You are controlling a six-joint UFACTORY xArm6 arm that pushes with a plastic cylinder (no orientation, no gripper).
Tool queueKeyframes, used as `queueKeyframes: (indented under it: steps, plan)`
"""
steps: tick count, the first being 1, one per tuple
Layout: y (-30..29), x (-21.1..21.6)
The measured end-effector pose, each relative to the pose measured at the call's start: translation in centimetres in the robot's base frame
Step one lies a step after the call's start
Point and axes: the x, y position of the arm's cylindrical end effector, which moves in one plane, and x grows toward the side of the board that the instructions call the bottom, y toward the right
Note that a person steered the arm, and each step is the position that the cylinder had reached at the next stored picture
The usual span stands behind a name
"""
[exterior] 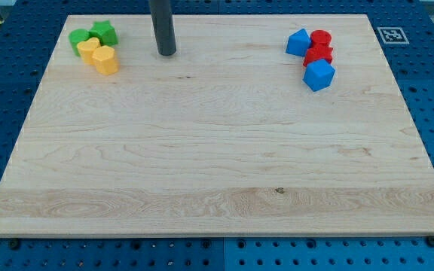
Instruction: Point at the yellow hexagon
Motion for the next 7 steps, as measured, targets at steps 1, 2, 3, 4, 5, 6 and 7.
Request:
queueKeyframes:
  steps: [1, 2, 3, 4, 5, 6, 7]
  plan:
    - [0.0, 0.0]
    - [-0.2, 1.9]
    - [-3.2, 11.1]
    - [-4.6, 13.5]
    - [-5.9, 13.5]
    - [-9.4, 12.0]
    - [-10.8, 12.0]
